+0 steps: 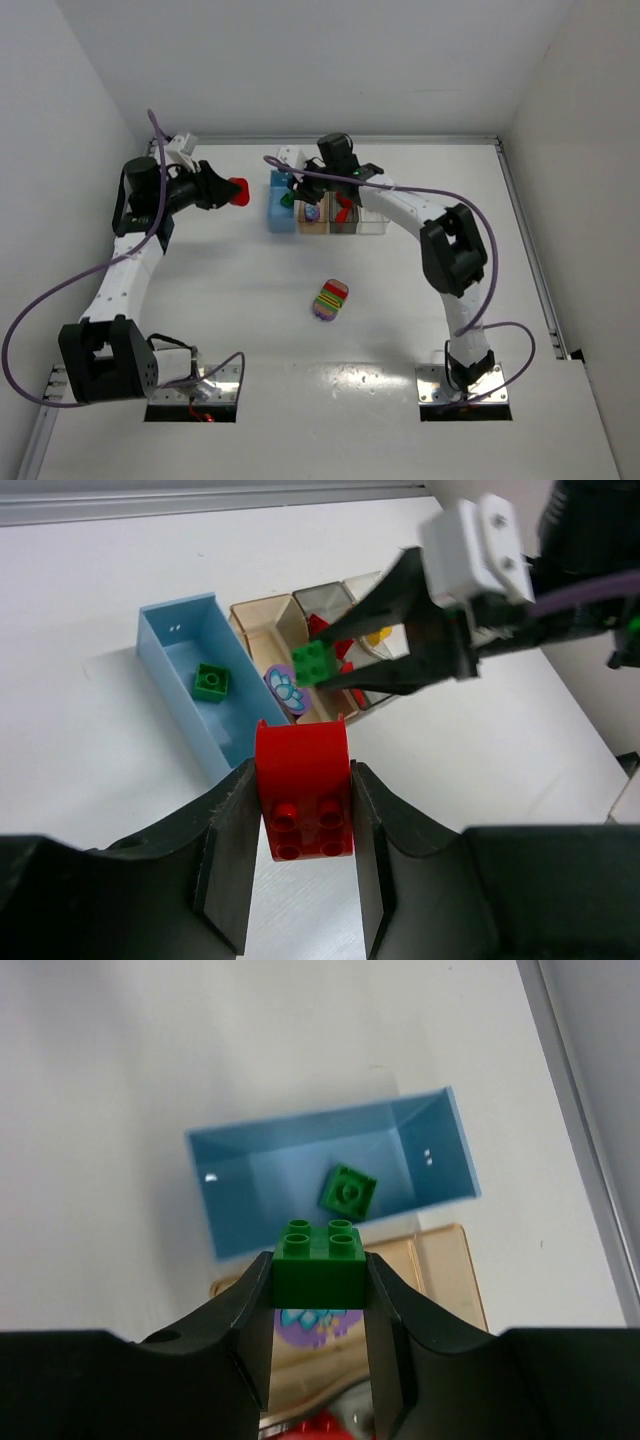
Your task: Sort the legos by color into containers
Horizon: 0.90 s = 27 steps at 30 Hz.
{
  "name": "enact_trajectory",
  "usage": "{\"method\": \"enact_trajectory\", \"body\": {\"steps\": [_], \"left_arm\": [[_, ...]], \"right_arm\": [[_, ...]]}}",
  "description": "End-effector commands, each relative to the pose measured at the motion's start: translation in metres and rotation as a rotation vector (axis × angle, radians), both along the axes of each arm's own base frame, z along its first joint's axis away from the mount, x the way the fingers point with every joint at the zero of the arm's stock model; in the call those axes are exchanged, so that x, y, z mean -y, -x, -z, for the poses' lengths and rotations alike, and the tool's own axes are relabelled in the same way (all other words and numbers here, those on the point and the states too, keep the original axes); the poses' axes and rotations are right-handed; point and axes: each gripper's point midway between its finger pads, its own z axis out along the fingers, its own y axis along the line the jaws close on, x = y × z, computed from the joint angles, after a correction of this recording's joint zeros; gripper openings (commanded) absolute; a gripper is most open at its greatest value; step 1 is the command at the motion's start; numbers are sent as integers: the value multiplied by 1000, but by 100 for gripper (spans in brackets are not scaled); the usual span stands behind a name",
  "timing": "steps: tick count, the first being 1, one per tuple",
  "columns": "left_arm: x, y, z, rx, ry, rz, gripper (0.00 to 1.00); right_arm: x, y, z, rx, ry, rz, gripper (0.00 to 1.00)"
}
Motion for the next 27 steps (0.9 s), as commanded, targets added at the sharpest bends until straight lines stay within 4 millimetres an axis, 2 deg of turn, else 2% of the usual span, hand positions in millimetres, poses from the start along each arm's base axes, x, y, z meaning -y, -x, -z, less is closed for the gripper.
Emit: {"method": "enact_trajectory", "body": {"steps": [1, 2, 5, 6, 7, 8, 9, 10, 11, 12, 15, 16, 17, 19, 20, 21, 22, 23, 24, 25, 26, 27], "left_arm": [[-14, 10, -1, 19, -22, -55, 15], [-14, 11, 1, 9, -21, -55, 15], [-23, 15, 1, 14, -37, -83, 15], [-27, 15, 3, 1, -35, -95, 15], [-28, 16, 5, -5, -41, -93, 15], [-31, 15, 5, -6, -41, -103, 15], [-31, 16, 7, -16, -39, -103, 15], [-31, 16, 7, -16, -39, -103, 15], [-31, 16, 7, -16, -39, -103, 15], [-31, 16, 7, -16, -39, -103, 15], [-31, 15, 10, -25, -38, -103, 15], [-31, 15, 10, -25, -38, -103, 15], [-28, 14, 14, -37, -36, -94, 15], [-24, 11, 13, -25, -38, -80, 15], [-14, 10, 15, -22, -42, -57, 15], [-8, 9, 19, -34, -44, -45, 15], [-3, 5, 16, -14, -49, -36, 15], [14, 4, 13, 1, -51, 11, 15], [20, -1, 25, -27, -55, 18, 15], [27, -6, 25, -29, -52, 23, 15], [36, -9, 28, -23, -52, 45, 15], [52, -11, 21, -3, -58, 75, 15]], "right_arm": [[-27, -20, -16, -20, -99, 29, 1], [-33, -24, -7, -35, -98, 18, 1], [-39, -30, -1, -37, -103, 8, 1], [-41, -33, 11, -51, -94, 9, 1], [-44, -35, 8, -45, -104, 1, 1], [-49, -32, 14, -57, -96, -7, 3], [-49, -32, 27, -75, -84, -6, 8], [-54, -31, 23, -63, -86, -8, 24], [-53, -32, 31, -70, -75, 0, 33], [-58, -30, 29, -62, -81, -10, 42], [-58, -31, 30, -68, -92, 9, 69], [-63, -28, 23, -54, -102, -1, 74], [-60, -26, 25, -63, -97, 14, 79], [-58, -28, 6, -30, -121, 30, 83], [-56, -29, 1, -23, -127, 45, 83], [-52, -25, -16, -16, -144, 65, 83], [-44, -30, -29, 0, -161, 92, 83], [-40, -30, -43, 22, -179, 112, 83], [-23, -33, -40, 27, -154, 167, 83], [-6, -37, -71, 83, -182, 208, 83], [9, -38, -78, 96, -177, 244, 83], [24, -40, -84, 114, -175, 282, 83]]}}
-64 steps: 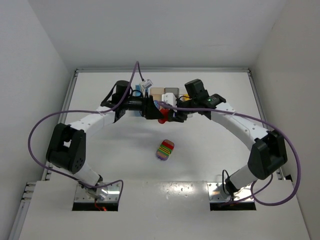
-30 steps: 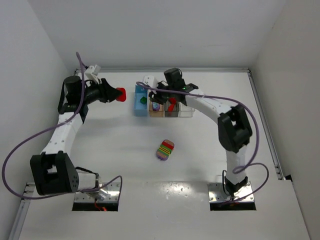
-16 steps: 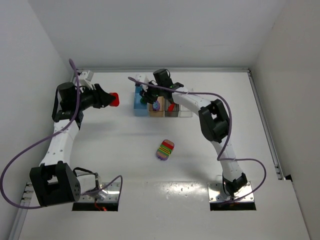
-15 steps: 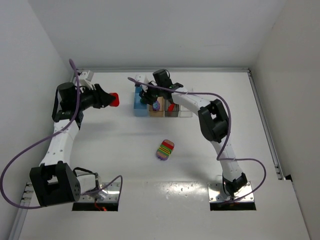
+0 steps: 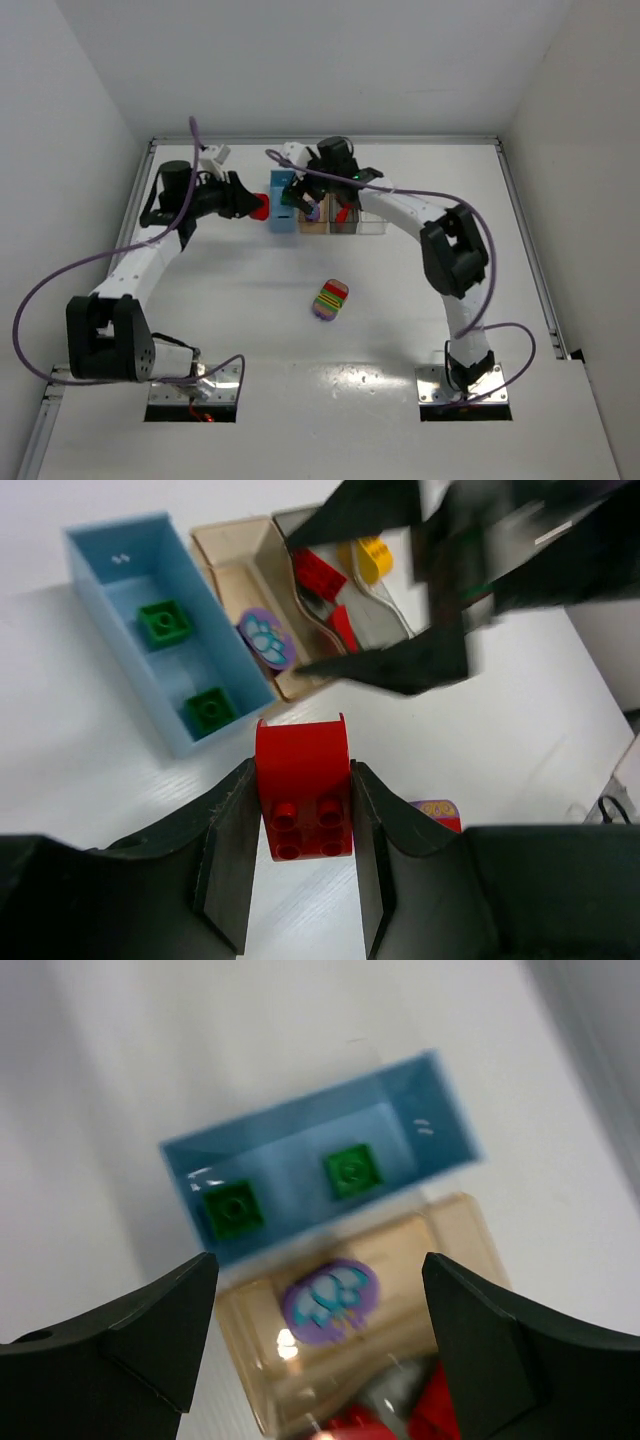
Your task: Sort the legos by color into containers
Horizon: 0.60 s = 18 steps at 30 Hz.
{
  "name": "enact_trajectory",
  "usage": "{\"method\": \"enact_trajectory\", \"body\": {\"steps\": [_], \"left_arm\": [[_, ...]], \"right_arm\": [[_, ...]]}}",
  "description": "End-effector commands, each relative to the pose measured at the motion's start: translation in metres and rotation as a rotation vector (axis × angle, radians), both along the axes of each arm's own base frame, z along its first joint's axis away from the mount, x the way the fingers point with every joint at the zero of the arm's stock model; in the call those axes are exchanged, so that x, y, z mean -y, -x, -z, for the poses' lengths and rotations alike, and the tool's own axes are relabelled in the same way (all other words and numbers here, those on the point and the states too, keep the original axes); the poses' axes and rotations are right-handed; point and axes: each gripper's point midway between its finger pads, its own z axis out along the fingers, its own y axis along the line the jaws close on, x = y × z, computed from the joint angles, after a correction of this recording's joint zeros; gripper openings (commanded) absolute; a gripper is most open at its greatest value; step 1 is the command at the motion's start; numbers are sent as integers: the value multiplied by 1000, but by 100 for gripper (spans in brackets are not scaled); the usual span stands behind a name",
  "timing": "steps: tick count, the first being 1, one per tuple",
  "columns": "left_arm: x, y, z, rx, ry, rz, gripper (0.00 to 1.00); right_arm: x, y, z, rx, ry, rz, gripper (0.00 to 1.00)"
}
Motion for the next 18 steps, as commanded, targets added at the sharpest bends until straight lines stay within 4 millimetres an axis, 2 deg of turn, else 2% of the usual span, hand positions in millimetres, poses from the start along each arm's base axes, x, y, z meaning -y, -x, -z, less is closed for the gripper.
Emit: {"method": "enact_trajectory", "body": {"steps": [1, 2, 3, 4, 5, 6, 7, 8, 9, 10, 11, 12, 13, 14, 15, 16, 17, 18], "left_arm": [[29, -24, -11, 64, -16, 32, 15], [37, -30, -10, 71, -21, 42, 15], [55, -34, -17, 96, -32, 77, 15], [61, -41, -16, 94, -41, 73, 15], [70, -44, -14, 90, -41, 92, 15], [78, -54, 0, 65, -49, 97, 15], [94, -60, -9, 86, -48, 121, 15], [104, -63, -7, 83, -48, 140, 15], [113, -67, -5, 89, -55, 160, 15], [130, -75, 1, 84, -61, 180, 17], [139, -79, 5, 80, -61, 194, 19], [148, -85, 7, 80, -61, 208, 20], [163, -94, 17, 53, -67, 229, 20], [172, -96, 20, 41, -53, 251, 22], [175, -102, 27, 28, -56, 252, 22], [190, -105, 19, 39, -41, 269, 22], [194, -111, 36, 12, -45, 279, 22], [202, -113, 39, 13, -44, 289, 22]], "right_arm": [[70, -32, -99, 203, -75, 223, 83], [87, -31, -100, 203, -60, 260, 83], [113, -24, -102, 208, -29, 309, 83], [130, -24, -101, 206, -18, 344, 83], [160, -27, -99, 198, 2, 404, 83], [181, -19, -83, 159, 38, 438, 83], [197, -13, -93, 158, 25, 472, 83], [222, -12, -90, 138, 31, 511, 83], [237, -1, -74, 98, 56, 530, 83], [248, 8, -83, 107, 52, 548, 83], [264, 13, -80, 88, 49, 566, 83], [273, 27, -67, 39, 64, 569, 83], [278, 34, -66, 21, 57, 567, 83], [288, 45, -69, 7, 31, 561, 83], [291, 53, -68, -13, 14, 563, 83], [293, 61, -67, -25, 7, 559, 83], [294, 73, -69, -33, -4, 549, 83], [299, 75, -71, -22, 0, 555, 83]]}}
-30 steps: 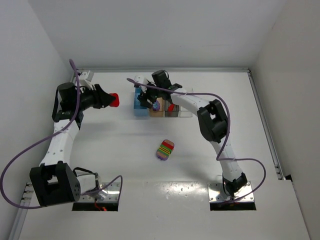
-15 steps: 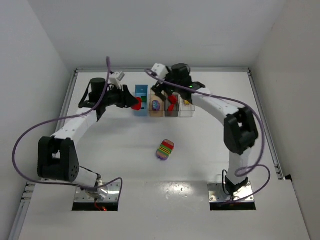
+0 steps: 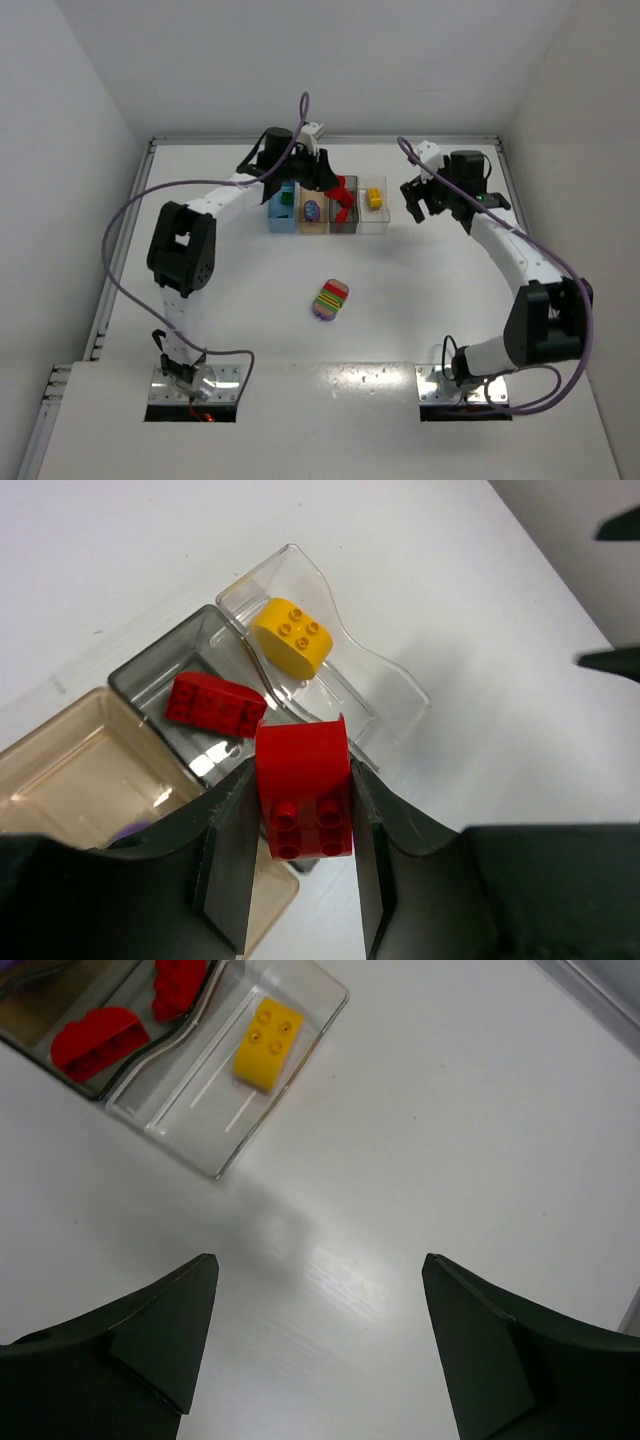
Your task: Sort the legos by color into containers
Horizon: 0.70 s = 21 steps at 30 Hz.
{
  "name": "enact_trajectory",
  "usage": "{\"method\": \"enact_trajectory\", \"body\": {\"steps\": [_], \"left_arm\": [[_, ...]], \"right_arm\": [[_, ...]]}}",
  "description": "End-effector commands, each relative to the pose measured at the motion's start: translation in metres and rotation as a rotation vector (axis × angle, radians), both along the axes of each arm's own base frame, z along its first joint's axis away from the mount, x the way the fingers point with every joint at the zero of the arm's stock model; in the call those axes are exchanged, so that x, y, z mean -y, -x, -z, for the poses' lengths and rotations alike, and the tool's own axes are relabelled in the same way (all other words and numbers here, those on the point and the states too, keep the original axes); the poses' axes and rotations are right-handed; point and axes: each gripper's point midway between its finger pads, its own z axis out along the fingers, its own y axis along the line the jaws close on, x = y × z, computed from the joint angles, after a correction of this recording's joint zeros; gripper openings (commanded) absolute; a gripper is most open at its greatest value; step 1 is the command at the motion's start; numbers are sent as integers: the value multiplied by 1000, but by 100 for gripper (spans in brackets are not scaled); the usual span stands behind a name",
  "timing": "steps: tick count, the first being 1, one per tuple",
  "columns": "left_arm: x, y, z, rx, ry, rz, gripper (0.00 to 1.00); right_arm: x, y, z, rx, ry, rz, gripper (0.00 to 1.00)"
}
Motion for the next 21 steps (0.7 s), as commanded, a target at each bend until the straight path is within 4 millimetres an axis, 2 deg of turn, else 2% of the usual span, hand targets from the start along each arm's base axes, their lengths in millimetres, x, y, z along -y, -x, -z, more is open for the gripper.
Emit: {"method": "enact_trajectory", "body": {"steps": [1, 2, 3, 4, 5, 7, 9, 10, 11, 14, 16, 18, 19, 20, 21], "left_arm": [[19, -16, 0, 17, 11, 15, 22], [28, -21, -8, 39, 21, 26, 22], [31, -26, 9, 9, 7, 26, 22], [31, -30, 15, -5, -3, 16, 22], [34, -37, 9, 14, 5, 16, 23], [34, -42, 23, -2, -15, 10, 24], [38, -41, 22, 10, -26, 14, 38], [37, -40, 29, -8, -34, 14, 44], [37, -40, 30, -8, -34, 14, 53], [35, -42, 33, -8, -52, 0, 64], [34, -44, 23, 12, -47, -9, 69], [36, -47, 3, 38, -24, -14, 74], [38, -42, -14, 59, -3, 9, 74], [40, -39, -31, 75, 27, 22, 75], [37, -39, -49, 86, 66, 19, 75]], "right_arm": [[-6, 27, -21, 15, -64, -43, 83], [-4, 29, -23, 14, -71, -42, 83], [1, 31, -24, 13, -70, -32, 85], [0, 36, -26, 10, -70, -45, 85], [4, 37, -25, 1, -69, -34, 85], [6, 42, -24, -14, -68, -40, 85], [2, 47, -25, -17, -71, -76, 85], [-4, 52, -26, -34, -92, -102, 85], [-6, 54, -24, -38, -84, -132, 85], [-17, 65, -21, -62, -100, -219, 85], [-28, 70, -21, -52, -94, -295, 85], [-42, 80, -12, -73, -78, -385, 85], [-56, 86, -12, -73, -75, -464, 85], [-61, 96, -3, -108, -59, -522, 85], [-66, 99, -2, -68, 3, -618, 85]]}}
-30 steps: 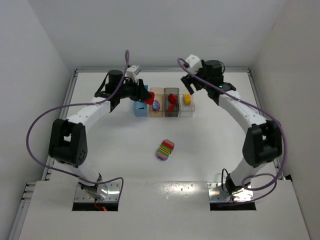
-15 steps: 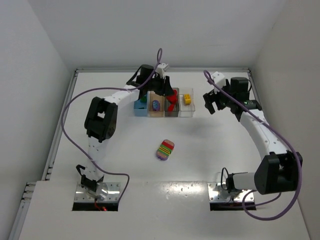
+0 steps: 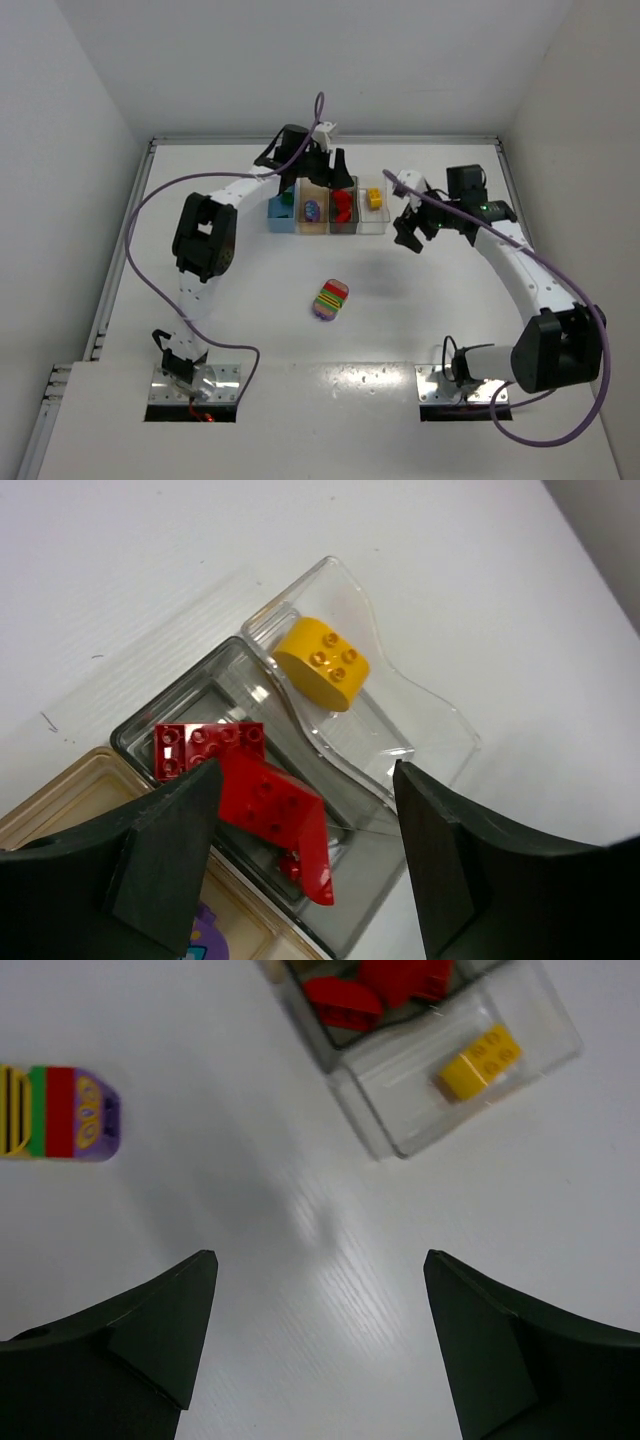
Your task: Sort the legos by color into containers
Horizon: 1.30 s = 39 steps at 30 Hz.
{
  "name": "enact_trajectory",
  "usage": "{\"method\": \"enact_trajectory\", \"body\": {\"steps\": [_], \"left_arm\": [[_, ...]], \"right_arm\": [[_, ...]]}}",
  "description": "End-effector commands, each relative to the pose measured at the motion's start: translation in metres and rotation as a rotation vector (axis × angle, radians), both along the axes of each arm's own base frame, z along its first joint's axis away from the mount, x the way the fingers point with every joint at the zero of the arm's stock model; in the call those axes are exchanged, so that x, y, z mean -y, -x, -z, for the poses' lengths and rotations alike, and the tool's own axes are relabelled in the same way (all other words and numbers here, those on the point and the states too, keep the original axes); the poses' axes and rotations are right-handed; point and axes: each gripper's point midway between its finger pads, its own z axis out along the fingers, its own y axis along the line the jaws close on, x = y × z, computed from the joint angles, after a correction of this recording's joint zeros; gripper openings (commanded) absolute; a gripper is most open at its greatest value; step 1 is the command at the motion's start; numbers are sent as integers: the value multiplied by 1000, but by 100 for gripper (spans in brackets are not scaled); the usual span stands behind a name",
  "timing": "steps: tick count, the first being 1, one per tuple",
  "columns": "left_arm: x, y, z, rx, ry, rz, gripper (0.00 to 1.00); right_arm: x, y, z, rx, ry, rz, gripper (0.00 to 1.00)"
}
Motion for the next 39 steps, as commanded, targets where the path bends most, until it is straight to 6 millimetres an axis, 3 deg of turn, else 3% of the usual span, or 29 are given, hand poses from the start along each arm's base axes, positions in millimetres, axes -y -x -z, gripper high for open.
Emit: {"method": "enact_trajectory", "body": {"steps": [1, 2, 3, 4, 7, 8, 9, 12, 13, 16, 17, 19, 20, 23, 27, 39], "left_arm": [[-2, 0, -105, 147, 146, 18, 75], [-6, 10, -134, 177, 194, 51, 75], [-19, 12, -139, 159, 231, 37, 75], [-28, 23, -162, 178, 266, 61, 75], [-74, 30, -165, 113, 329, 48, 75], [-90, 35, -181, 139, 351, 35, 75], [-124, 31, -169, 97, 360, -30, 75], [-171, 43, -171, 84, 349, -98, 79], [-196, 42, -171, 87, 341, -140, 79], [-231, 59, -167, 74, 297, -185, 82], [-238, 65, -166, 74, 290, -190, 82], [-254, 78, -155, 55, 276, -230, 82], [-260, 85, -162, 91, 262, -246, 82], [-277, 101, -149, 66, 246, -302, 82], [-291, 115, -150, 88, 228, -338, 82], [-298, 125, -132, 43, 212, -366, 82]], "right_arm": [[-35, 27, 8, 52, 48, -328, 85], [-47, 36, 13, 68, 72, -409, 85], [-52, 42, 25, 101, 110, -505, 85], [-61, 46, 29, 137, 130, -572, 85], [-78, 51, 49, 190, 160, -757, 85], [-89, 57, 51, 209, 157, -846, 85], [-95, 61, 63, 181, 146, -902, 86], [-117, 69, 72, 222, 138, -1060, 97], [-121, 72, 83, 201, 137, -1091, 99], [-146, 73, 86, 254, 112, -1187, 100], [-158, 73, 87, 253, 92, -1227, 100], [-164, 82, 92, 229, 80, -1308, 100], [-170, 78, 89, 242, 82, -1335, 100], [-176, 88, 104, 208, 74, -1419, 100], [-179, 101, 119, 170, 83, -1521, 100], [-168, 126, 145, 98, 100, -1616, 100]]}}
